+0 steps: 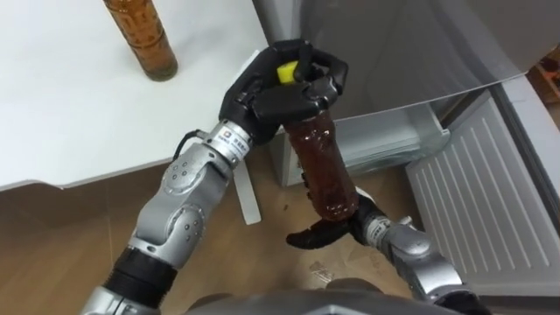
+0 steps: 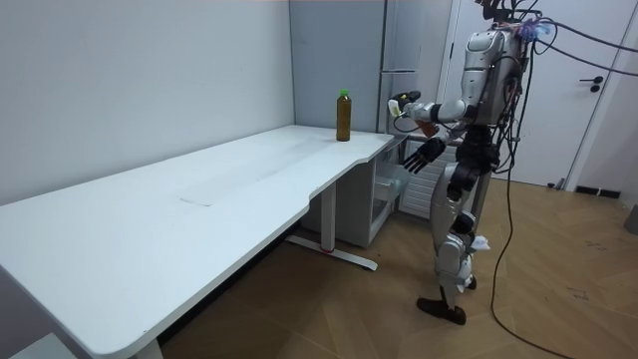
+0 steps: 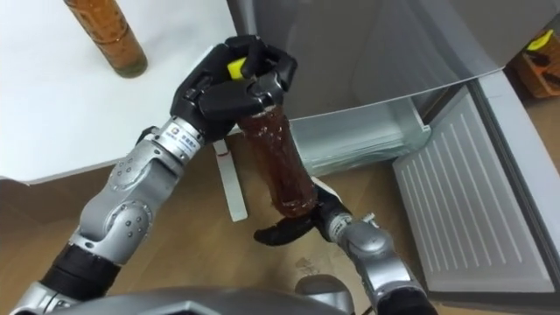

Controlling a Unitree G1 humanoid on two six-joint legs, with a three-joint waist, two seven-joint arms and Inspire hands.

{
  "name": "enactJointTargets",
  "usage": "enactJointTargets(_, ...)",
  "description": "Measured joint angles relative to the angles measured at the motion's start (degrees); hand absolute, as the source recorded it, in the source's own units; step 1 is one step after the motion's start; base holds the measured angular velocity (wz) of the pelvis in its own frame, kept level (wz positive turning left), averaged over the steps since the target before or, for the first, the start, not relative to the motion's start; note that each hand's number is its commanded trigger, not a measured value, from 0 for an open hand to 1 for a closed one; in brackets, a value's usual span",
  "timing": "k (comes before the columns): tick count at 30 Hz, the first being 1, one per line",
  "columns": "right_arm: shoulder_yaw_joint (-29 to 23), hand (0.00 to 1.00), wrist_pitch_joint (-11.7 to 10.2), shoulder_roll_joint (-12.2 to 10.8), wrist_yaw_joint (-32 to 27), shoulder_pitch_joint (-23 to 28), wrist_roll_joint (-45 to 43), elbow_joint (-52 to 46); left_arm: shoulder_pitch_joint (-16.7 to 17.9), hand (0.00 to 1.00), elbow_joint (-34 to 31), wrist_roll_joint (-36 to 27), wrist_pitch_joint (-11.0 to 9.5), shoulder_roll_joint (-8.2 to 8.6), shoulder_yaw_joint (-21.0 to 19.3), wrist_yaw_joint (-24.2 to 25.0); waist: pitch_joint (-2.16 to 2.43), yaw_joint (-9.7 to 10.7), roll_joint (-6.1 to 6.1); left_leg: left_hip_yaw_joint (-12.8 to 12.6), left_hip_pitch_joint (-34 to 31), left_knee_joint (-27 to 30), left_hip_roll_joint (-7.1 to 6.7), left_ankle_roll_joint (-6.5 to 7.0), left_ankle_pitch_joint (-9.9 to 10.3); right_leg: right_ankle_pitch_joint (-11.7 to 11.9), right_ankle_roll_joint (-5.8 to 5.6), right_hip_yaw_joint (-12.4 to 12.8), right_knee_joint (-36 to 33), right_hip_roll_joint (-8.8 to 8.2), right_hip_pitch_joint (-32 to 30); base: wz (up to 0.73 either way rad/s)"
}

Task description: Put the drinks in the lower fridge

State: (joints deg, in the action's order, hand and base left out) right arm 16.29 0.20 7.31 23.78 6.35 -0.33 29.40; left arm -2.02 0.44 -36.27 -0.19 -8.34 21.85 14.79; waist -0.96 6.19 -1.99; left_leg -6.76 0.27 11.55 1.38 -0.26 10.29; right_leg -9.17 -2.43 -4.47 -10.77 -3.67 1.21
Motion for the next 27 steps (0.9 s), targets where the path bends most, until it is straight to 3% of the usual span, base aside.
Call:
enactJointTargets(4, -0.1, 0.0, 0.0, 0.3, 3.3, 0.1, -0.4, -2.5, 0.0, 1.0, -0.1, 2.3, 0.0, -1.59, -0.1, 0.7, 0.07, 0.0, -0.15, 0.1, -0.2, 0.2, 0.02, 0.0, 0.0, 0.0, 0.03, 0.0, -0.1, 0.0, -0.2, 0.0)
enactJointTargets(9, -1.1, 0.0, 0.0, 5.0, 9.9, 2.8, 0.0, -11.0, 0.0, 1.0, -0.4, 7.2, -0.7, -3.43, -2.2, 1.1, 0.12, -0.4, -1.05, 0.0, 0.2, 0.1, 0.03, -0.01, 0.0, 0.0, 0.03, -0.1, -0.2, -0.02, 0.1, 0.0)
enactJointTargets(13, -2.4, 0.0, -0.1, 5.4, 12.1, 3.1, 0.0, -12.2, 0.0, 1.0, -0.4, 8.2, -0.8, -3.92, -2.3, 1.0, 0.1, -0.5, -1.83, 0.0, 0.4, 0.1, 0.04, -0.01, 0.0, 0.0, 0.05, 0.0, -0.3, -0.01, 0.2, 0.0)
enactJointTargets(19, -2.3, 0.0, -0.2, 5.6, 15.0, 3.8, 1.3, -12.2, 0.0, 1.0, -0.4, 11.6, -2.9, -3.94, -2.1, 1.0, -0.02, -1.1, -2.17, -0.1, 0.4, 0.2, 0.16, -0.02, 0.1, 0.0, 0.05, 0.1, -1.0, 0.1, -0.1, 0.0)
enactJointTargets(27, -1.8, 0.0, -0.7, 6.7, 16.5, 3.7, 5.5, -14.4, 0.0, 1.0, -0.4, 14.0, -4.0, -6.81, 1.0, 0.5, -0.09, -1.9, -2.19, 0.1, 0.2, 0.2, 0.18, -0.03, 0.1, 0.0, 0.06, 0.0, -0.9, 0.14, -0.2, 0.01)
